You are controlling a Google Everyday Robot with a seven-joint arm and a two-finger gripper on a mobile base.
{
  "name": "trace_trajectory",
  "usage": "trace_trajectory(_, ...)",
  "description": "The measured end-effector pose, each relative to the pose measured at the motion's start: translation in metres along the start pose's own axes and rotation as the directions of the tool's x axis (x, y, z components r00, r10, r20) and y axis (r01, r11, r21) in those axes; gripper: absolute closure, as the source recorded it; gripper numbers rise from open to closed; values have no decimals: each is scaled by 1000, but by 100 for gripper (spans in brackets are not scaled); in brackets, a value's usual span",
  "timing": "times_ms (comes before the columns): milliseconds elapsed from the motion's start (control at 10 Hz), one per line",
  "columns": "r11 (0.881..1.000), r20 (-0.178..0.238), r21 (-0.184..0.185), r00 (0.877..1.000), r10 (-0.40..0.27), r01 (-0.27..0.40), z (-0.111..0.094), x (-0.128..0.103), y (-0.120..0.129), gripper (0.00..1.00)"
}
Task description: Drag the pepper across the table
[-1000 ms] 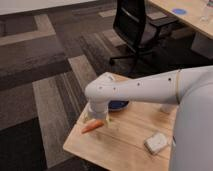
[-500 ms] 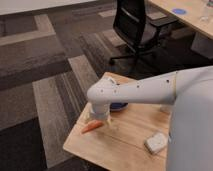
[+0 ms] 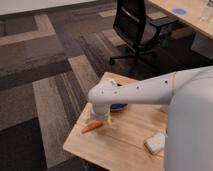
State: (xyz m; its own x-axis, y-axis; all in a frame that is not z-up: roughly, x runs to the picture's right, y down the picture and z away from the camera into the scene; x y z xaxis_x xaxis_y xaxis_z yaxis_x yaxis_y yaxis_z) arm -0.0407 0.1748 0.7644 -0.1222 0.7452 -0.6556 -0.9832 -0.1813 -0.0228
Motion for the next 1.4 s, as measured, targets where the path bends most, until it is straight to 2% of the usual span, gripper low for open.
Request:
trace_trajectory(300, 999, 5, 6, 999, -43, 43, 4, -10, 12, 35)
trace_trajectory(600, 994, -1, 8, 994, -107, 107, 10, -15, 36, 35)
trace_trajectory(700, 987, 7, 4, 987, -161, 161, 9, -22, 59, 35)
trace_trajectory(800, 982, 13, 1, 982, -187, 187, 8, -24, 70, 35)
trace_trajectory(900, 971, 24, -6, 970, -240, 240, 5, -29, 94, 35)
trace_trajectory(1000, 940, 33, -21, 940, -340, 341, 1, -26, 136, 35)
trace_trajectory(1100, 914, 34, -28, 915, -403, 404, -2, -20, 162, 35)
trace_trajectory(1300, 852, 46, -34, 852, -521, 522, -15, -10, 205, 35)
trace_trajectory(1400, 836, 51, -34, 836, -546, 548, -22, -9, 213, 35)
